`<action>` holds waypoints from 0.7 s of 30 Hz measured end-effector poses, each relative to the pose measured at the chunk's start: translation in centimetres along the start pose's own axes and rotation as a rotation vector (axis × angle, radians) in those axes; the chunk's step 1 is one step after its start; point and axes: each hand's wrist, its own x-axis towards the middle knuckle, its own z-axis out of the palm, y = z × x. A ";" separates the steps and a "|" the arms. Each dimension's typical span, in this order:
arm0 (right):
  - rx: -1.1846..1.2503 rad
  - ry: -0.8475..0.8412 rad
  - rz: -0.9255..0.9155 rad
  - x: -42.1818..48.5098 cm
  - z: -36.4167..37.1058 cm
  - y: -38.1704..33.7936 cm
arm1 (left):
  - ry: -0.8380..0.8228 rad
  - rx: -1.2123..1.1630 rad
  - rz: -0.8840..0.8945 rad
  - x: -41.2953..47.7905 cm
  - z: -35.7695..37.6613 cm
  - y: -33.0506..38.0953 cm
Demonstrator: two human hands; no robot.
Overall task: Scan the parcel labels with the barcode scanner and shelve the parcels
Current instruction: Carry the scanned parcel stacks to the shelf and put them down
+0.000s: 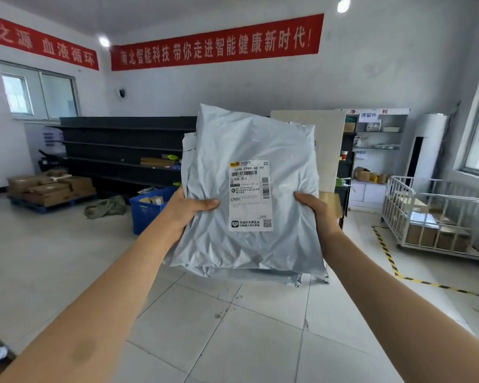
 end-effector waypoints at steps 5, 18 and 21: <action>-0.025 -0.162 0.070 13.4 -0.9 0.9 | 0.188 0.040 0.074 9.2 -1.2 -3.1; 0.029 -0.691 0.302 39.1 16.4 8.9 | 0.755 0.202 0.197 18.7 -17.2 -2.2; 0.063 -0.808 0.304 43.5 22.9 12.4 | 0.852 0.223 0.240 19.4 -22.7 -2.8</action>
